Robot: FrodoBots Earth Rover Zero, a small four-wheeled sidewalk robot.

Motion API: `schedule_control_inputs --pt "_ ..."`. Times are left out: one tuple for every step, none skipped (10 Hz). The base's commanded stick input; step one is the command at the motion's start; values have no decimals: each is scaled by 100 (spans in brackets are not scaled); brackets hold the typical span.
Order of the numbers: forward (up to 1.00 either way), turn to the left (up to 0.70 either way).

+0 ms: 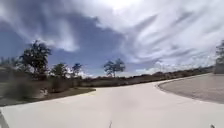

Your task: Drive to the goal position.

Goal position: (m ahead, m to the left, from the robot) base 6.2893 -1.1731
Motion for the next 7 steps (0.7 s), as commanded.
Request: schedule_control_inputs --pt "85 0" --pt "85 0" --pt "85 0" --pt "85 0" --pt "85 -2" --pt "85 -19" --pt "85 -33"
